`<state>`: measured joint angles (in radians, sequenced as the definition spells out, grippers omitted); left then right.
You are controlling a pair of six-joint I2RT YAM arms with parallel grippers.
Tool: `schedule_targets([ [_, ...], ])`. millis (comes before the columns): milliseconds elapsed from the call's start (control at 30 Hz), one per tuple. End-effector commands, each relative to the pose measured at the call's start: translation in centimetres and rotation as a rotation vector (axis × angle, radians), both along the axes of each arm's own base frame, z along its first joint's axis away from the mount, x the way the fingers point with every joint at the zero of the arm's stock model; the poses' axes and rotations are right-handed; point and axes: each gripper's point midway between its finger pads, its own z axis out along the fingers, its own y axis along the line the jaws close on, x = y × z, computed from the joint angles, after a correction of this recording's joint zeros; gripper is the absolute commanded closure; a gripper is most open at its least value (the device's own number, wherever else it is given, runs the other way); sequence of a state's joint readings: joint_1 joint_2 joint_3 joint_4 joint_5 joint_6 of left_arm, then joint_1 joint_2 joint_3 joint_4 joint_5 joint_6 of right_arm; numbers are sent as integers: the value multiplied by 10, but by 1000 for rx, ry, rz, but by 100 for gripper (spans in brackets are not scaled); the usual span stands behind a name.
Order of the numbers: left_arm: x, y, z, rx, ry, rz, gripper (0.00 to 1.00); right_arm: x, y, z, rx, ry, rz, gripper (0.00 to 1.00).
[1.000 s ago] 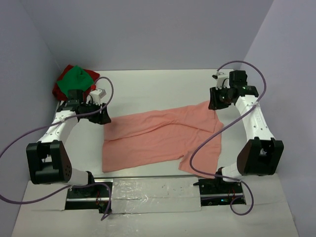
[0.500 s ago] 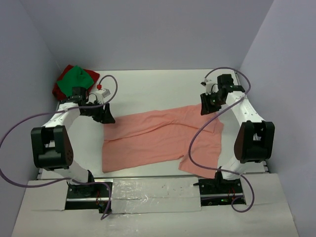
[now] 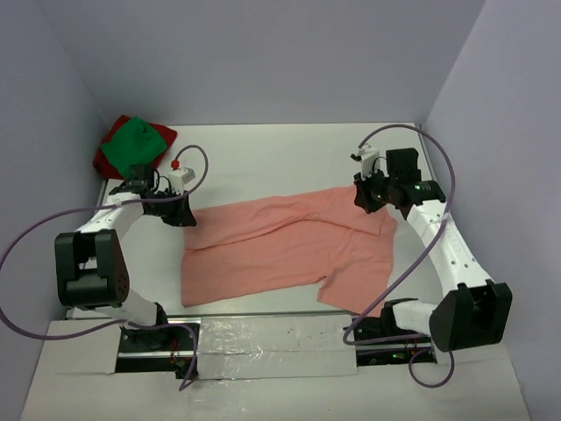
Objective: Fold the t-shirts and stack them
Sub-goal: Fold the tshirt
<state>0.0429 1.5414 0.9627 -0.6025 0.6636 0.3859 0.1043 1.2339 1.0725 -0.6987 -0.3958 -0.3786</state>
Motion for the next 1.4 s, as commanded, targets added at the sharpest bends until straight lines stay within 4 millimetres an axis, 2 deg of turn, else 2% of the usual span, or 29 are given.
schedule_targets([
  [0, 36, 14, 5, 54, -79, 142, 100, 12, -2, 31, 8, -146, -37, 100],
  [133, 49, 23, -14, 96, -52, 202, 100, 9, -2, 48, 21, -178, -48, 100],
  [300, 51, 17, -36, 128, 19, 175, 100, 6, -5, 63, 24, -205, -73, 100],
  [333, 48, 18, -47, 136, 62, 170, 100, 7, -5, 70, 22, -220, -75, 100],
  [367, 41, 7, -53, 154, 91, 126, 100, 7, -6, 73, 17, -222, -79, 100],
  [400, 44, 6, -55, 164, 96, 120, 100, 8, -10, 80, 4, -239, -93, 100],
  [467, 41, 8, -71, 215, 133, 105, 100, 9, -12, 88, -5, -259, -98, 100],
  [567, 51, 9, -80, 253, 123, 122, 100, 9, -15, 105, -6, -301, -112, 100],
  [633, 69, 13, -79, 276, 72, 177, 100, 9, -14, 114, 2, -318, -111, 100],
  [733, 98, 22, -66, 308, -27, 265, 100, 10, -14, 124, 13, -331, -122, 100],
  [800, 116, 31, -57, 334, -69, 338, 100, 11, -13, 125, 16, -327, -120, 100],
  [933, 141, 56, -52, 424, -126, 460, 100, 10, -13, 124, 19, -320, -125, 100],
  [1000, 147, 59, -49, 417, -145, 484, 100, 7, -13, 123, 21, -323, -124, 100],
  [1067, 153, 71, -47, 446, -169, 534, 100, 5, -13, 121, 23, -322, -124, 100],
  [1200, 155, 69, -50, 432, -165, 535, 100, 3, -12, 117, 26, -321, -123, 100],
  [1267, 156, 63, -44, 400, -176, 534, 100, 1, -11, 108, 23, -302, -109, 100],
  [1300, 156, 63, -33, 390, -204, 541, 100, 2, -11, 99, 11, -281, -98, 100],
  [1333, 156, 62, -24, 378, -227, 550, 96, 2, -11, 93, 6, -270, -92, 97],
  [1367, 155, 60, -14, 361, -253, 543, 81, 2, -11, 87, 0, -260, -81, 93],
])
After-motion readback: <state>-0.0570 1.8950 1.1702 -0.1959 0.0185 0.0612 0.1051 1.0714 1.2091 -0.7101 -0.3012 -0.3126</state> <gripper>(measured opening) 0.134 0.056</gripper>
